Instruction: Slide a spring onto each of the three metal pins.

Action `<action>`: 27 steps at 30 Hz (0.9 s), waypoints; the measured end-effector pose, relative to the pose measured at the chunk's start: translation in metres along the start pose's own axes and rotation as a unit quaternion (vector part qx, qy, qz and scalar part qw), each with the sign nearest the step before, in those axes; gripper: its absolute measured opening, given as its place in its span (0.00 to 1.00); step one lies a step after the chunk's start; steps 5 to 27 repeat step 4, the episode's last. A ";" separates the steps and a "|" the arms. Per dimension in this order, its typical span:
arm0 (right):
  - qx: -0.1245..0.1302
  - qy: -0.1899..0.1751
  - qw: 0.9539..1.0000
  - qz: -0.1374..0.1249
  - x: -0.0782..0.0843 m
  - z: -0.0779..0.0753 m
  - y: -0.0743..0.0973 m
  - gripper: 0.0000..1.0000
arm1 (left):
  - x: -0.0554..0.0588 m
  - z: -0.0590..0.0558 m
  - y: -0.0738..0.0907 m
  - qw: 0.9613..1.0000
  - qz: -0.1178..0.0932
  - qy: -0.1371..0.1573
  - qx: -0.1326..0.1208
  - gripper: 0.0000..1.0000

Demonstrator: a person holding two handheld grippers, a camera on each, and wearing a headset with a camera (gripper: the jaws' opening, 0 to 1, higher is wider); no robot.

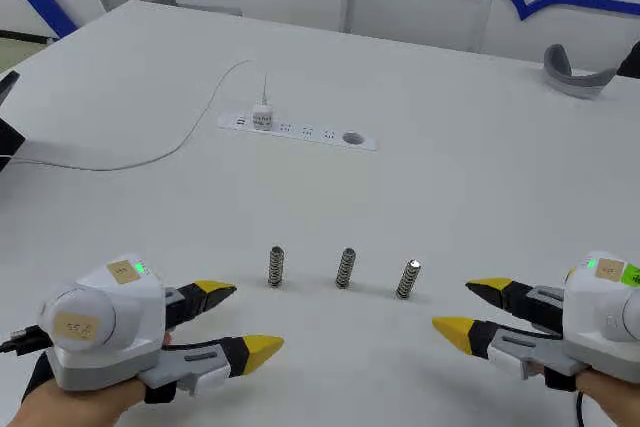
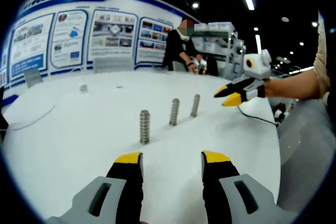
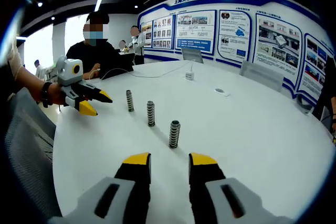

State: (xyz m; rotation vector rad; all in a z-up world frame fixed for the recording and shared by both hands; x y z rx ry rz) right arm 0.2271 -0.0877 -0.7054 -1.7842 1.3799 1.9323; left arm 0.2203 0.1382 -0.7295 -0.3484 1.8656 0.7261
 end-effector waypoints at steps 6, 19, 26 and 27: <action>0.005 0.004 1.000 0.016 0.002 0.001 0.000 0.13 | 0.004 -0.001 0.000 0.999 -0.014 0.042 0.015 0.17; 0.005 0.004 1.000 0.016 0.002 0.001 0.000 0.13 | 0.004 -0.001 0.000 0.999 -0.014 0.042 0.015 0.17; 0.005 0.004 1.000 0.016 0.002 0.001 0.000 0.13 | 0.004 -0.001 0.000 0.999 -0.014 0.042 0.015 0.17; 0.005 0.004 1.000 0.016 0.002 0.001 0.000 0.13 | 0.004 -0.001 0.000 0.999 -0.014 0.042 0.015 0.17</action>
Point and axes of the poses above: the centre of the closed fingertips' face, and the gripper's own axes: y roughly backward along the fingers, z roughly to its left, x roughly out of its underside, the point moved 2 cm from there along y, roughly backward along the fingers, and after that the axes turned 6 degrees about y, right-handed, at the moved point
